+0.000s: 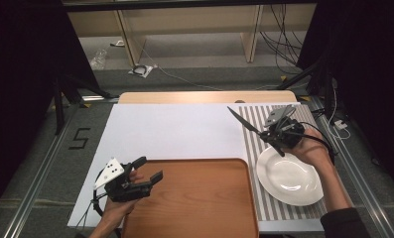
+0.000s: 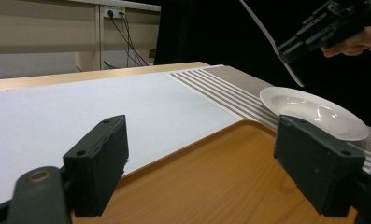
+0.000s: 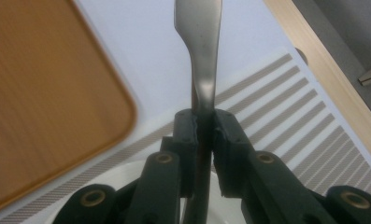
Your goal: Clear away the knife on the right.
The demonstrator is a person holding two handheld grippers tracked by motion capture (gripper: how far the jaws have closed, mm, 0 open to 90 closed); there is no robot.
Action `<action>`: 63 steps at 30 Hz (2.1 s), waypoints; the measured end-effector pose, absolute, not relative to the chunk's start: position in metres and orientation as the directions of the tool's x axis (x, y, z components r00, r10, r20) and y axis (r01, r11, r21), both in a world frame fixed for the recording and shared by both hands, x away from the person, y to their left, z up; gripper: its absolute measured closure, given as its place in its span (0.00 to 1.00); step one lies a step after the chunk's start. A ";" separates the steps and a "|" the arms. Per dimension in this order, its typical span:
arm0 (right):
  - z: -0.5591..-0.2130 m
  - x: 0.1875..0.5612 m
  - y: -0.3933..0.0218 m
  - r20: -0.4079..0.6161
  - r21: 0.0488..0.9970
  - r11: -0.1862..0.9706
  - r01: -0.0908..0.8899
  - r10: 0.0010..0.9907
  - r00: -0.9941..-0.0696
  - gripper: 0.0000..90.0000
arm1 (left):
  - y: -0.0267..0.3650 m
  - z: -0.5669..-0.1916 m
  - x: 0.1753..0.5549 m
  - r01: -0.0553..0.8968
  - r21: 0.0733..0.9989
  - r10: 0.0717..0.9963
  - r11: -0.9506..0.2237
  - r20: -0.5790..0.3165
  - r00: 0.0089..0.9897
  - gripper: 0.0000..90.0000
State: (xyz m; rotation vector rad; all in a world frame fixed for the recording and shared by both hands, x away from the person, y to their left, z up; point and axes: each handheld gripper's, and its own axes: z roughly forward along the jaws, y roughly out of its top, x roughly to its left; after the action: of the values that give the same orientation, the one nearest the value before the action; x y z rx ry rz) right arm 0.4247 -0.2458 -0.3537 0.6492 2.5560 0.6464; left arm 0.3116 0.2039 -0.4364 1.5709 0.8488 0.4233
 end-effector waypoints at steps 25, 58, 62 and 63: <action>-0.383 0.377 -0.174 -0.216 0.529 0.818 0.228 0.389 -0.895 0.90 | 0.205 -0.435 0.310 0.271 0.963 0.719 0.017 -0.200 0.665 0.20; -0.405 0.354 -0.138 -0.012 0.472 0.825 0.311 0.358 -0.934 0.90 | 0.207 -0.434 0.309 0.256 0.966 0.724 0.023 -0.193 0.663 0.20; -0.409 0.353 -0.135 0.007 0.462 0.826 0.323 0.360 -0.933 0.90 | 0.207 -0.433 0.309 0.253 0.967 0.724 0.023 -0.191 0.663 0.20; -0.410 0.353 -0.134 0.013 0.457 0.827 0.328 0.362 -0.932 0.90 | 0.208 -0.433 0.308 0.252 0.967 0.724 0.025 -0.191 0.663 0.20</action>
State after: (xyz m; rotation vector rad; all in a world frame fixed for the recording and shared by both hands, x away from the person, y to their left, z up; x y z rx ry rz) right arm 0.3526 -0.1343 -0.4095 0.5546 2.9312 0.7135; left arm 0.3085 0.2076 -0.4332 1.5459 0.8364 0.4408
